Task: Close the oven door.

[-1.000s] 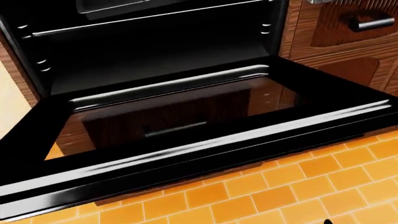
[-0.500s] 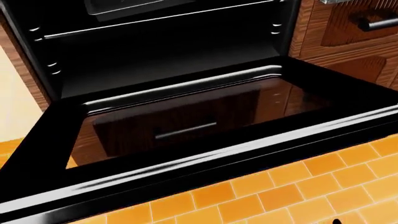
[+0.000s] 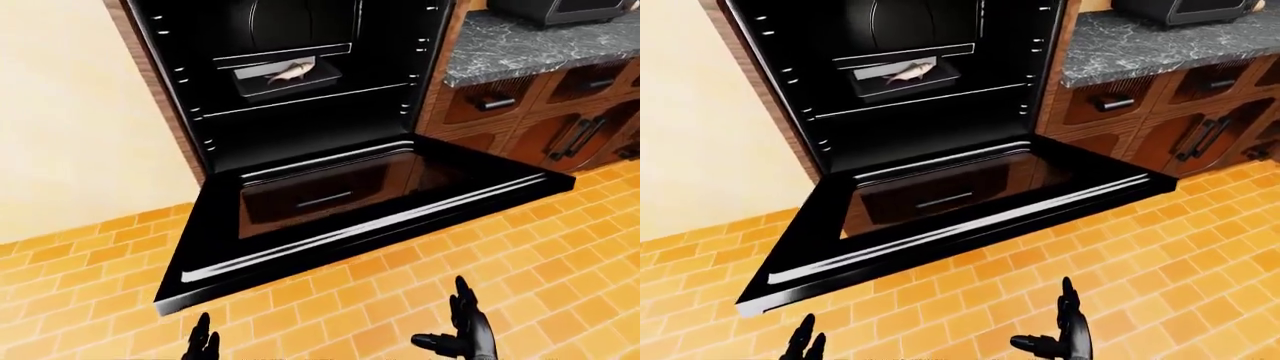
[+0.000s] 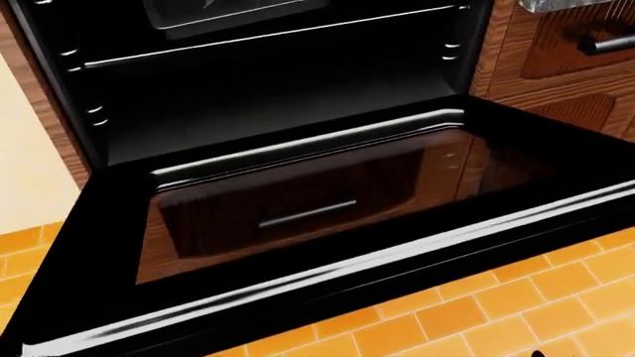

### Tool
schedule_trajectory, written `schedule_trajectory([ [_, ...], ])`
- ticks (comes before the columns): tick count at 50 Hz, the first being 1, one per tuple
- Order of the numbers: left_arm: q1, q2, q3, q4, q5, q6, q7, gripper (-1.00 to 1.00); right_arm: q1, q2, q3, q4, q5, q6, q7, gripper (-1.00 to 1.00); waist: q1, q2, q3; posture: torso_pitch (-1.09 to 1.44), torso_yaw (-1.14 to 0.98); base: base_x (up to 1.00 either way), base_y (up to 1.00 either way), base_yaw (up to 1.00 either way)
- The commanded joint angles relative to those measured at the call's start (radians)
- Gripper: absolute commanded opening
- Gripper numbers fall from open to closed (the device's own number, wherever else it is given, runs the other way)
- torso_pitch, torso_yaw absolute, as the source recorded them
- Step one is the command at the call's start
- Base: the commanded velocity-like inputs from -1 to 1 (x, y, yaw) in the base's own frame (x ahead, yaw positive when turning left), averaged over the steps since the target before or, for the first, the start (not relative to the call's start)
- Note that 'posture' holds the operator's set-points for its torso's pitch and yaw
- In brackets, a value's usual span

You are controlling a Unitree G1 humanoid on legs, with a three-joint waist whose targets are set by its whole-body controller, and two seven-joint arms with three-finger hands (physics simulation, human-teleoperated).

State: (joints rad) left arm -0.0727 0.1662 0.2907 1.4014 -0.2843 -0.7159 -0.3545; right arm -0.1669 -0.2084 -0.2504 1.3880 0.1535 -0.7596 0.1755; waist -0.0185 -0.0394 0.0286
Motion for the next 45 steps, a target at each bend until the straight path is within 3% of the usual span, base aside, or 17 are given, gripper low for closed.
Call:
schedule_trajectory([
  [1,-0.01,0.02,0.008,-0.022,-0.011,-0.03,0.004,1.0,-0.017,-0.002,0.002,-0.022,-0.002,-0.027,0.005,1.0,0.004,0.004,-0.006,0.0,0.0,0.0,0.27,0.0],
  [5,-0.008,0.02,0.009,-0.021,-0.011,-0.03,0.004,1.0,-0.016,-0.001,0.002,-0.022,-0.003,-0.026,0.005,1.0,0.005,0.074,-0.004,0.0,0.0,0.0,0.27,0.0],
  [7,-0.007,0.019,0.008,-0.021,-0.01,-0.029,0.004,1.0,-0.015,-0.002,0.002,-0.022,-0.003,-0.025,0.005,1.0,0.011,0.152,-0.024,0.0,0.0,0.0,0.28,0.0],
  [8,-0.007,0.019,0.008,-0.021,-0.01,-0.028,0.003,1.0,-0.015,-0.001,0.002,-0.022,-0.004,-0.025,0.005,1.0,0.017,0.1,-0.015,0.0,0.0,0.0,0.27,0.0],
  [10,-0.007,0.019,0.008,-0.021,-0.009,-0.029,0.002,1.0,-0.015,-0.001,0.002,-0.022,-0.003,-0.028,0.005,1.0,0.022,0.099,-0.009,0.0,0.0,0.0,0.27,0.0],
  [17,-0.007,0.019,0.008,-0.021,-0.01,-0.029,0.002,1.0,-0.017,-0.002,0.001,-0.022,-0.003,-0.025,0.008,1.0,0.015,0.034,-0.001,0.0,0.0,0.0,0.27,0.0],
  [20,-0.008,0.019,0.008,-0.021,-0.01,-0.028,0.002,1.0,-0.016,-0.001,0.001,-0.022,-0.003,-0.025,0.007,1.0,0.013,-0.003,-0.001,0.0,0.0,0.0,0.27,0.0],
  [23,-0.008,0.019,0.008,-0.021,-0.01,-0.028,0.002,1.0,-0.016,-0.001,0.002,-0.022,-0.004,-0.026,0.007,1.0,0.008,-0.058,-0.008,0.0,0.0,0.0,0.27,0.0],
  [24,-0.008,0.019,0.008,-0.021,-0.01,-0.028,0.002,1.0,-0.015,-0.001,0.002,-0.022,-0.004,-0.027,0.007,1.0,-0.002,-0.013,-0.005,0.0,0.0,0.0,0.27,0.0],
  [25,-0.008,0.019,0.008,-0.021,-0.01,-0.028,0.002,1.0,-0.015,-0.001,0.002,-0.022,-0.004,-0.028,0.007,1.0,0.005,-0.028,-0.009,0.0,0.0,0.0,0.27,0.0],
  [28,-0.008,0.019,0.008,-0.021,-0.01,-0.027,0.002,1.0,-0.014,0.0,0.002,-0.022,-0.003,-0.028,0.007,1.0,0.002,-0.02,-0.017,0.0,0.0,0.0,0.27,0.0],
  [32,-0.009,0.02,0.009,-0.021,-0.011,-0.027,0.002,1.0,-0.014,-0.001,0.001,-0.022,-0.003,-0.029,0.009,1.0,0.005,0.024,-0.004,0.0,0.0,0.0,0.27,0.0],
  [34,-0.009,0.02,0.009,-0.021,-0.011,-0.027,0.002,1.0,-0.014,0.0,0.002,-0.022,-0.003,-0.029,0.008,1.0,0.005,0.063,-0.004,0.0,0.0,0.0,0.27,0.0],
  [36,-0.009,0.02,0.009,-0.021,-0.011,-0.027,0.001,1.0,-0.014,-0.001,0.002,-0.022,-0.003,-0.029,0.008,1.0,0.008,0.133,-0.019,0.0,0.0,0.0,0.27,0.0],
  [37,-0.009,0.02,0.009,-0.021,-0.011,-0.027,0.002,1.0,-0.014,-0.001,0.002,-0.022,-0.003,-0.029,0.008,1.0,0.009,0.13,-0.025,0.0,0.0,0.0,0.27,0.0],
  [39,-0.01,0.02,0.009,-0.022,-0.011,-0.026,0.001,1.0,-0.015,-0.001,0.002,-0.022,-0.002,-0.028,0.008,1.0,0.014,0.106,-0.006,0.0,0.0,0.0,0.27,0.0],
  [45,-0.01,0.02,0.009,-0.022,-0.013,-0.026,0.001,1.0,-0.017,-0.002,0.002,-0.023,-0.001,-0.026,0.009,1.0,0.014,0.049,-0.003,0.0,0.0,0.0,0.27,0.0],
])
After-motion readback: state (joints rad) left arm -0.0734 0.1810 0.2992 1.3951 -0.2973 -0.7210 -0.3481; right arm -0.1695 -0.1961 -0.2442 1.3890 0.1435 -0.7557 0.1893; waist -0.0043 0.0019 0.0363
